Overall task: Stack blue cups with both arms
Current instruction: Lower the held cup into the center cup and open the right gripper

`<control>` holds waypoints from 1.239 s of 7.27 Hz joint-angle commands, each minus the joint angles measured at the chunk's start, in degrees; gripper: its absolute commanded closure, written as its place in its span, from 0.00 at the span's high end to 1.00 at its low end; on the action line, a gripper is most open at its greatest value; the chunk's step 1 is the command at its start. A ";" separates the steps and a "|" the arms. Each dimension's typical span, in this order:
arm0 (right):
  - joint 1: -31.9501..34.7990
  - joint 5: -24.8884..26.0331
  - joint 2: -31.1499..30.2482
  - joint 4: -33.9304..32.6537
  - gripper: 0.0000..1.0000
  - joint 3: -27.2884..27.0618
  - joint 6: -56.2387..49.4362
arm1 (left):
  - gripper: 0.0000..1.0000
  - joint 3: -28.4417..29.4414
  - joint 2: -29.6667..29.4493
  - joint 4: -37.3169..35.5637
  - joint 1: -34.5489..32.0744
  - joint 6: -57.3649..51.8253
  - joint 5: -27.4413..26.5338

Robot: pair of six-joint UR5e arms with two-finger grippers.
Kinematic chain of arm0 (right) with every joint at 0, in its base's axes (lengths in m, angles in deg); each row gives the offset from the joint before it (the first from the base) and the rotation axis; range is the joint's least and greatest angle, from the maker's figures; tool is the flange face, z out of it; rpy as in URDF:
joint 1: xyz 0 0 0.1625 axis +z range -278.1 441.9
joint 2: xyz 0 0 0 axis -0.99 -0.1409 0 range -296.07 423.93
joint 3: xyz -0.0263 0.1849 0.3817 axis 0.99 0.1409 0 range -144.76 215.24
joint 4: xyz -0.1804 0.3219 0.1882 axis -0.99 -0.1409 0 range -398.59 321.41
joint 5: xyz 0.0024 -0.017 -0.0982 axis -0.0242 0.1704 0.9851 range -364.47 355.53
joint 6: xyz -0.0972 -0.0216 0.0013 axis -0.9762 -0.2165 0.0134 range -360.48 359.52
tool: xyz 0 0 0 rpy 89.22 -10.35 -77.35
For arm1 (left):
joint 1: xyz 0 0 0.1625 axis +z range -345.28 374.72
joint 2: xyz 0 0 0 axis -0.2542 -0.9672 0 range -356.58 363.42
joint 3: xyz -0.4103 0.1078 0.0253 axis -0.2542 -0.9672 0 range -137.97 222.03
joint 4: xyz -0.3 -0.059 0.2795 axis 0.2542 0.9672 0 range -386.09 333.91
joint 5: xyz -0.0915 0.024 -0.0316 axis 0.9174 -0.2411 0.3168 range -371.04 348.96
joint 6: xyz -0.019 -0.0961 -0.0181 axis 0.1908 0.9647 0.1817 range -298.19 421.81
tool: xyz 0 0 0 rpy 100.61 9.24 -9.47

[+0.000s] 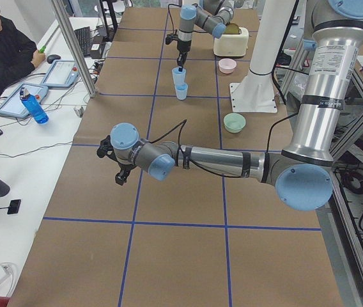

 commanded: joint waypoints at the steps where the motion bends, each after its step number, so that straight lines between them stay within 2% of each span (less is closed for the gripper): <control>1: -0.69 0.14 0.07 0.09 0.00 0.03 0.11 | 0.99 0.01 0.16 0.02 -0.01 -0.01 0.00; 7: -1.74 1.90 -0.28 3.16 0.00 1.08 0.11 | 0.99 0.36 0.16 0.02 -0.01 -0.01 -0.09; 8: -1.74 2.16 -0.71 3.61 0.99 1.26 -0.67 | 0.99 0.44 0.16 0.02 -0.01 -0.01 0.00; 9: -1.74 2.77 -0.63 3.61 1.00 1.08 -0.76 | 0.99 0.36 0.16 0.02 -0.01 -0.01 0.00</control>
